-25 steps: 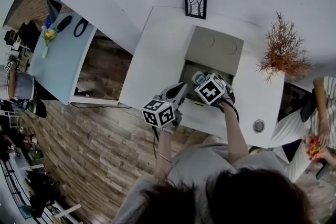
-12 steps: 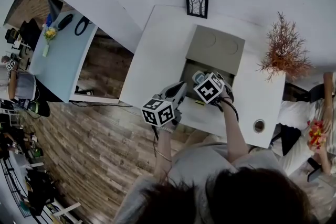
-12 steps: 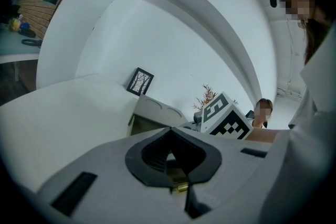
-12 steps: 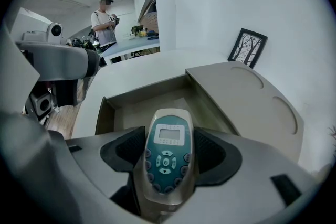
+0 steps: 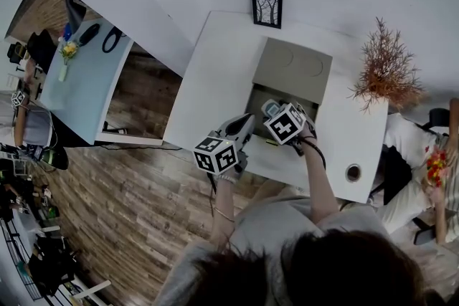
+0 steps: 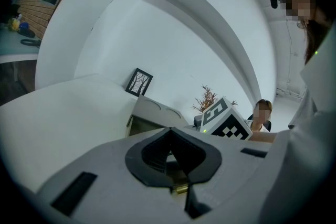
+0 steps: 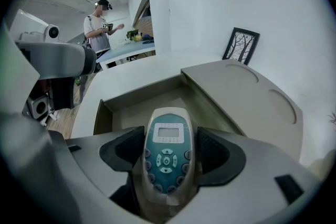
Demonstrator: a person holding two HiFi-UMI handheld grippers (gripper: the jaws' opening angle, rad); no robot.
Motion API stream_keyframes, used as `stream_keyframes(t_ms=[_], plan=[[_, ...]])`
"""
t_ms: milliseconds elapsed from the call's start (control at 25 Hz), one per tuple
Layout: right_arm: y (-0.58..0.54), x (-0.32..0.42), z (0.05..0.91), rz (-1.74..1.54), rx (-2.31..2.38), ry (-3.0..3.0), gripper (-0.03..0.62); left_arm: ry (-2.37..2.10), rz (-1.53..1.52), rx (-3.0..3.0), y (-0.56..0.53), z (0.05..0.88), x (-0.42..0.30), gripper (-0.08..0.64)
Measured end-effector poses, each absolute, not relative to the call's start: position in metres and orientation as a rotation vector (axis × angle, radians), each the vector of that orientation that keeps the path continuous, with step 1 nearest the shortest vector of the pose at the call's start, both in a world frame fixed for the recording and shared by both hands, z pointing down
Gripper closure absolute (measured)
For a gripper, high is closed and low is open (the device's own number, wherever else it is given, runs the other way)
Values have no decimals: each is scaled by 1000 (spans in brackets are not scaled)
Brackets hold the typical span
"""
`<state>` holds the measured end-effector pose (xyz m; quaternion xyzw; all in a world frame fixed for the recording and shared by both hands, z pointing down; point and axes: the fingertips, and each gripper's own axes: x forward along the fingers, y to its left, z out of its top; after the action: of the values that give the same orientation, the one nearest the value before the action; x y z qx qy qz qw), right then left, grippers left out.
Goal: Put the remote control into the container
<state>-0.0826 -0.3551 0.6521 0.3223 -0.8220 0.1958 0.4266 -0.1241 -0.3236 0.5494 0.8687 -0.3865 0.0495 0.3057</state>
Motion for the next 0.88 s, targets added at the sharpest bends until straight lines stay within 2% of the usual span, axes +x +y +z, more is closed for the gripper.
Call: stream_keyframes(t_ms=[640,880], plan=[[-352,-75,621,539,881,-2221,295,-1018,114,2317,-319,544,-113,557],[-348,-71,599,564,899,-2295,341,-1012,100,2337,-315,536,-106,557]])
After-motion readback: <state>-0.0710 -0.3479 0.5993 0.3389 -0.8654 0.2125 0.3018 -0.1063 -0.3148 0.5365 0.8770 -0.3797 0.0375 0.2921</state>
